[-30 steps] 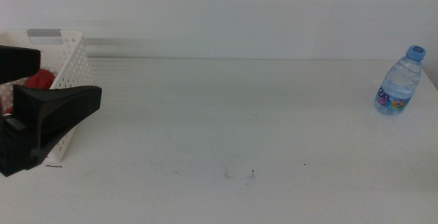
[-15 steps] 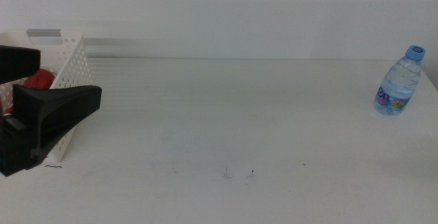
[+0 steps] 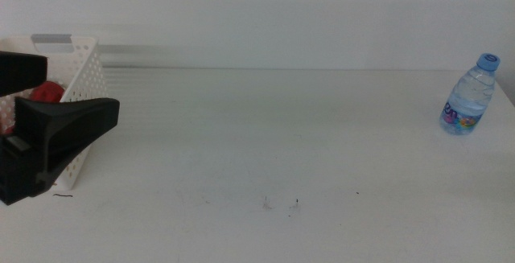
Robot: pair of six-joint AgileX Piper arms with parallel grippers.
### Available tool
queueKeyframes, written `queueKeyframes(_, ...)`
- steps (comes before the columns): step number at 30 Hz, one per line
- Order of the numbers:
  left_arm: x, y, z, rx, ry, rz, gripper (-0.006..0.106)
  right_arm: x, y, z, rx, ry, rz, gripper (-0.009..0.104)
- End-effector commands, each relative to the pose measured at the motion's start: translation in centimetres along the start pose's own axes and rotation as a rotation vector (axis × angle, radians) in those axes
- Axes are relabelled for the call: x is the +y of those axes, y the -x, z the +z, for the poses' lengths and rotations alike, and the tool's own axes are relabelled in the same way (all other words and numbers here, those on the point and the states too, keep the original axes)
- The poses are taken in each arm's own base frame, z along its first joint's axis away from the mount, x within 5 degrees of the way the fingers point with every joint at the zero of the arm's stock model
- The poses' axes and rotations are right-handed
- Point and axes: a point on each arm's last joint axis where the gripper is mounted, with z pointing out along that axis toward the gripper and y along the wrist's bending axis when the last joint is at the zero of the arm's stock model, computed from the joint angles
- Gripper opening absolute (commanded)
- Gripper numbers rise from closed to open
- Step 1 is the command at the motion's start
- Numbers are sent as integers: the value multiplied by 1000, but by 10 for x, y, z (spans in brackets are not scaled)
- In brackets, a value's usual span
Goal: Use arms to grab the bottles and put them into the dustbin to the left of the table.
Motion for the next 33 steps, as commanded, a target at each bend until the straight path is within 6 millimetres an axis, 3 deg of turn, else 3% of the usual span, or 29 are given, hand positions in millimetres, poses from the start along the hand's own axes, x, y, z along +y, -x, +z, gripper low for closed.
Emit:
queueKeyframes(1,0,0,0,-15,4,-1,94,-1,1,3,-34,-16,23,92)
queueKeyframes(12,0,0,0,-17,5,-3,94,3,-14,17,44,11,50,92)
queueKeyframes(23,0,1,0,-24,8,-1,94,11,-5,74,63,45,-25,92)
queueKeyframes(33,0,1,0,-24,8,-1,94,15,-17,121,118,36,-58,92)
